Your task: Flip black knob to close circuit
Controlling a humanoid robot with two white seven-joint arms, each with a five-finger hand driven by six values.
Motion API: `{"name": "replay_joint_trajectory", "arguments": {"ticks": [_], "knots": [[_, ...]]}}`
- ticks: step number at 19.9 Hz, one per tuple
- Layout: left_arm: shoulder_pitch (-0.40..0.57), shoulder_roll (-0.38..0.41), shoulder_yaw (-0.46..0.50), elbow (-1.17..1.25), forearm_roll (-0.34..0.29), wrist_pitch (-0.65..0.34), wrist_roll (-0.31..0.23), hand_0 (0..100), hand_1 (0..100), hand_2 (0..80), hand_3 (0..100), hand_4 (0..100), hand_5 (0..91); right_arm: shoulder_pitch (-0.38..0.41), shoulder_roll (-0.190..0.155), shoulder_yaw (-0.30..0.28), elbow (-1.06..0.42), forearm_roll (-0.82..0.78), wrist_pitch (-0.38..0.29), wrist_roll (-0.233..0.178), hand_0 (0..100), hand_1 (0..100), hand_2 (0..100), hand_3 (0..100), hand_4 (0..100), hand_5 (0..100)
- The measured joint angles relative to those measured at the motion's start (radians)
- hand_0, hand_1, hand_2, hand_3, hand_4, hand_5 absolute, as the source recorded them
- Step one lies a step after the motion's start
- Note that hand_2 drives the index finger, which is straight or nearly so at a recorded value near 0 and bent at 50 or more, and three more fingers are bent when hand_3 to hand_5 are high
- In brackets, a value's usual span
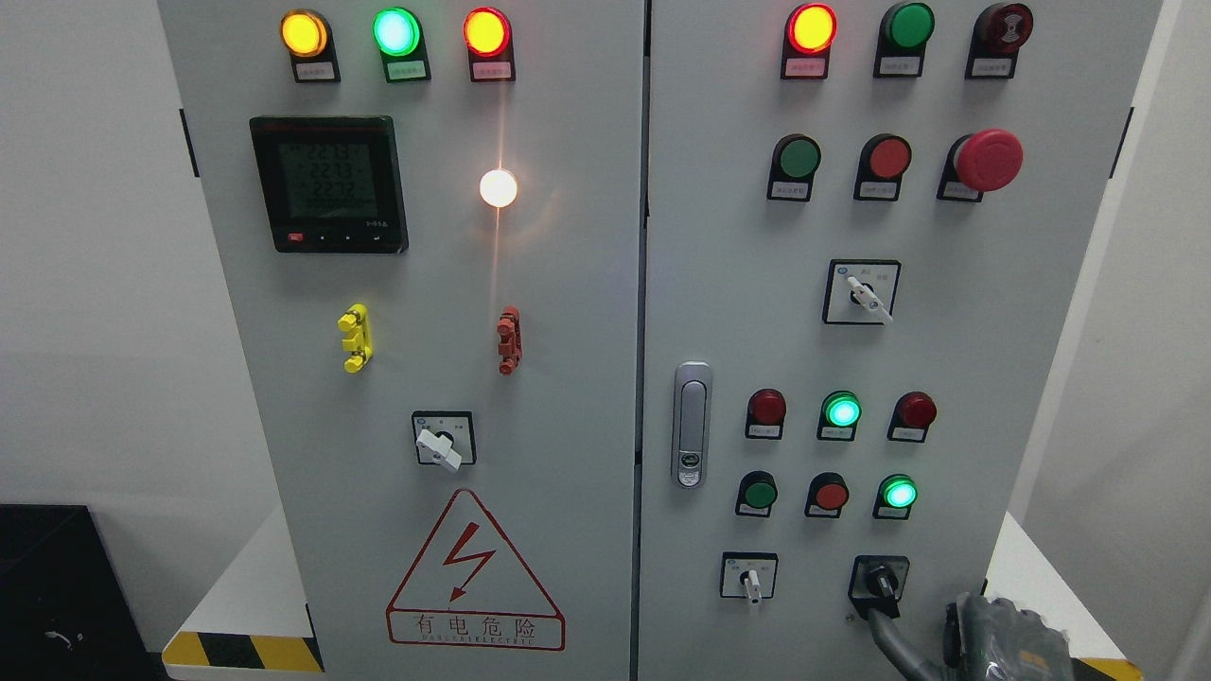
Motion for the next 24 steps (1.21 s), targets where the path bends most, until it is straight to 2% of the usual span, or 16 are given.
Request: {"name": "replay_joint_trajectory", "arguments": {"ticks": [5, 14, 17, 21, 23, 24], "knots": [[0.000, 0.000, 0.000, 0.000, 0.000, 0.000, 0.000, 12, 56, 0.0, 0, 0, 0.0, -0.003, -0.002, -0.038, 0.000, -0.004, 0.006, -0.004, 0, 0, 92, 100, 98, 99], [0.000, 0.000, 0.000, 0.000, 0.000, 0.000, 0.000, 12, 56, 0.0, 0, 0, 0.0, -0.003, -0.001, -0.052, -0.012, -0.010, -0.007, 0.001, 0, 0, 91, 100, 98, 99], [0.000, 0.000, 0.000, 0.000, 0.000, 0.000, 0.000, 12, 56, 0.0, 0, 0, 0.0, 0.002, 0.000, -0.055, -0.015, -0.011, -0.007, 0.004, 0, 0, 86, 100, 94, 96], [0.000, 0.000, 0.000, 0.000, 0.000, 0.000, 0.000, 12, 56, 0.0, 0, 0, 0.0, 0.022, 0.006, -0.060, -0.029, -0.034, -0.007, -0.002, 0, 0, 77, 100, 89, 85], [0.000, 0.000, 0.000, 0.000, 0.000, 0.000, 0.000, 12, 56, 0.0, 0, 0, 0.0, 0.039, 0.011, -0.062, -0.041, -0.065, -0.005, -0.005, 0, 0, 72, 98, 87, 80], [0.000, 0.000, 0.000, 0.000, 0.000, 0.000, 0.000, 12, 56, 0.0, 0, 0, 0.0, 0.047, 0.013, -0.063, -0.047, -0.081, -0.004, -0.005, 0, 0, 68, 93, 84, 78]]}}
